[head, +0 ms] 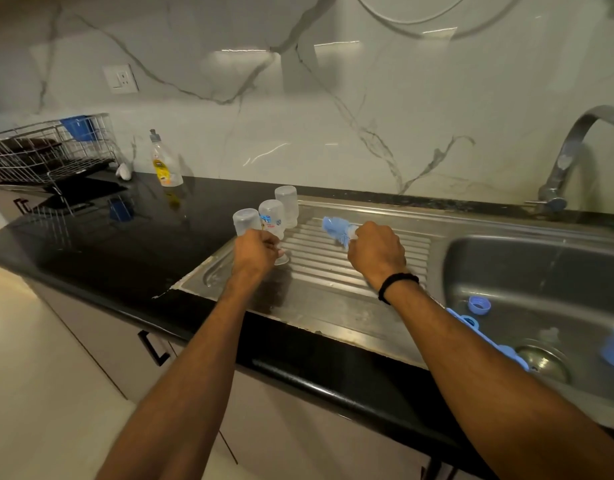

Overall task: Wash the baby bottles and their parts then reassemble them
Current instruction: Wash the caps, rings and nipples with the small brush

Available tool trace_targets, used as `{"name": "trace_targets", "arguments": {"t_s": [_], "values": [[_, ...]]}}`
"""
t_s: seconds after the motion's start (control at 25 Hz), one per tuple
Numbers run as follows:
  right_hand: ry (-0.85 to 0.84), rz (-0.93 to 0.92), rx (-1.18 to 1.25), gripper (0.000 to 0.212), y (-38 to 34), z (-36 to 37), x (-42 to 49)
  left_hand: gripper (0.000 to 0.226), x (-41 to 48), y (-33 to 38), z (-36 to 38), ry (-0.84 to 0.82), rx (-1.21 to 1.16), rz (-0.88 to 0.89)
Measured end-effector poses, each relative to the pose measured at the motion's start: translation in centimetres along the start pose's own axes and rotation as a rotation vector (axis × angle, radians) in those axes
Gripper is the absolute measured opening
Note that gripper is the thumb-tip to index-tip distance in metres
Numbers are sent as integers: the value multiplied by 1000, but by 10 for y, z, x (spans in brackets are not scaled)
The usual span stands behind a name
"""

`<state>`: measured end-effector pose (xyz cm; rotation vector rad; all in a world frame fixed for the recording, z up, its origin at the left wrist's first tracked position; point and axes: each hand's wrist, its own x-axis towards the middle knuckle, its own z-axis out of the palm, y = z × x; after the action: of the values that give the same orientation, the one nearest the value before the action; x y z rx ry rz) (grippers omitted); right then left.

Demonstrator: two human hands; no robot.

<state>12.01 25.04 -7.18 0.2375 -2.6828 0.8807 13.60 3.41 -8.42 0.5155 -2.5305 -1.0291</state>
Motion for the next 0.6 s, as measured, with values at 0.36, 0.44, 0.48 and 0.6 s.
{"name": "trace_targets", "arguments": {"t_s": [0.36,0.44,0.48,0.6], "values": [[-30,33,-21,22,-2,4,1,38,-5,-6,1,2,-37,-1],[-33,28,-21,22,-3,3,0,42,-5,-6,0,1,-30,-1],[-32,28,-24,22,-3,3,0,41,-4,-7,1,2,-28,4],[-31,33,-42,21,-4,2,-2,36,-2,-11,4,22,-54,7]]}}
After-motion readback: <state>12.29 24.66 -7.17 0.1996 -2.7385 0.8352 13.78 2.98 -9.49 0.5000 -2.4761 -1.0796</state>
